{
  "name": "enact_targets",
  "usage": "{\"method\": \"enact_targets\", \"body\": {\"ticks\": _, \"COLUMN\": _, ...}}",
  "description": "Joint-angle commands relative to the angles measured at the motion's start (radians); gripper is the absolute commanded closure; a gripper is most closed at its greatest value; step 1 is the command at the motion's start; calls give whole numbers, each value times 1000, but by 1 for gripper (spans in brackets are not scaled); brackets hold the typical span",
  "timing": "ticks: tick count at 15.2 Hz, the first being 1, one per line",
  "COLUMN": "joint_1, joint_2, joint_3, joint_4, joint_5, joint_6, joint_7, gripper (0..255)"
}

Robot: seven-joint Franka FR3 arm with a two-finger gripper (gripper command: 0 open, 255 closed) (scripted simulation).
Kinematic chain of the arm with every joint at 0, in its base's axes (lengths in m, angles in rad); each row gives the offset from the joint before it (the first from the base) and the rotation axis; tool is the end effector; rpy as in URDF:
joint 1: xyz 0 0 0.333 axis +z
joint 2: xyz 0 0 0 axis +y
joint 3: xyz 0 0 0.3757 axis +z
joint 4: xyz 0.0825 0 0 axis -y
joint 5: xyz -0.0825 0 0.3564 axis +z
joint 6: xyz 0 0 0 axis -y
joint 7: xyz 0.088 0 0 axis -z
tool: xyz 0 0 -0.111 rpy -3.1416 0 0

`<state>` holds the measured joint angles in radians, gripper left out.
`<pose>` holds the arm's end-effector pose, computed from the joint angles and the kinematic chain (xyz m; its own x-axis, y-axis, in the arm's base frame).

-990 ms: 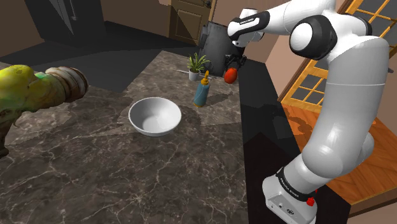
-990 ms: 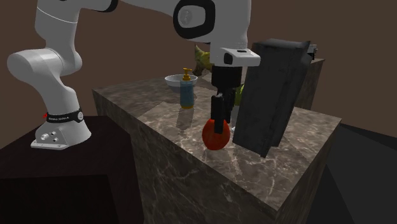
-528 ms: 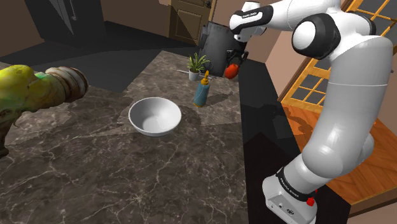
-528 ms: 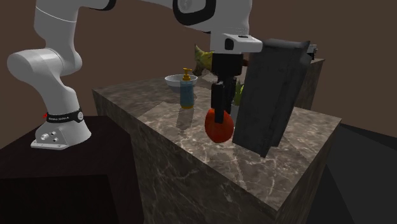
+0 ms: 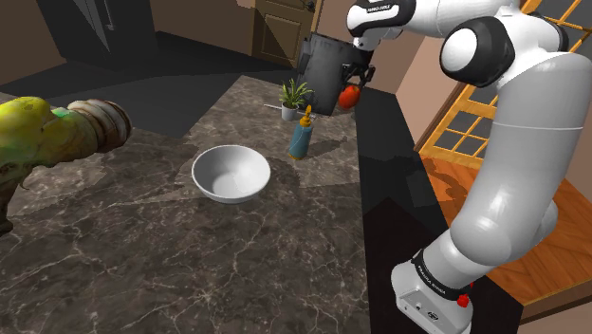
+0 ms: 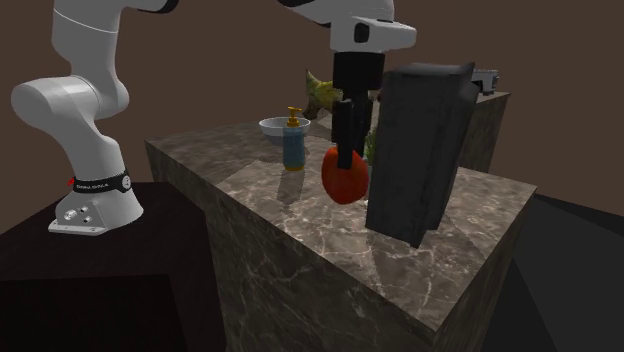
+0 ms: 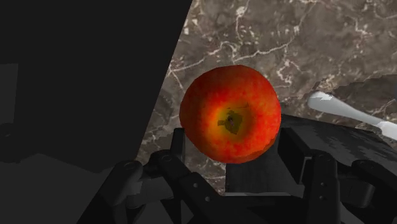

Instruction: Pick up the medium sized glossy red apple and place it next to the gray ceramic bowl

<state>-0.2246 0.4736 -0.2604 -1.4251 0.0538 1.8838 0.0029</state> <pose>0.6318 -0.2857 0.4888 0.8884 -0.4591 0.0006 -0.4581 -0.8864 0.0665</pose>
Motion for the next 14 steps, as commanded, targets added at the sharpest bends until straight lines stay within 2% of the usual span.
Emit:
{"method": "enact_targets", "body": {"ticks": 1, "joint_1": -1, "joint_2": -2, "joint_3": 0, "joint_4": 25, "joint_5": -1, "joint_6": -26, "joint_7": 0, "gripper": 255}}
{"method": "enact_targets", "body": {"ticks": 14, "joint_1": -12, "joint_2": 1, "joint_3": -4, "joint_4": 204, "joint_5": 0, "joint_6": -202, "joint_7": -4, "gripper": 255}}
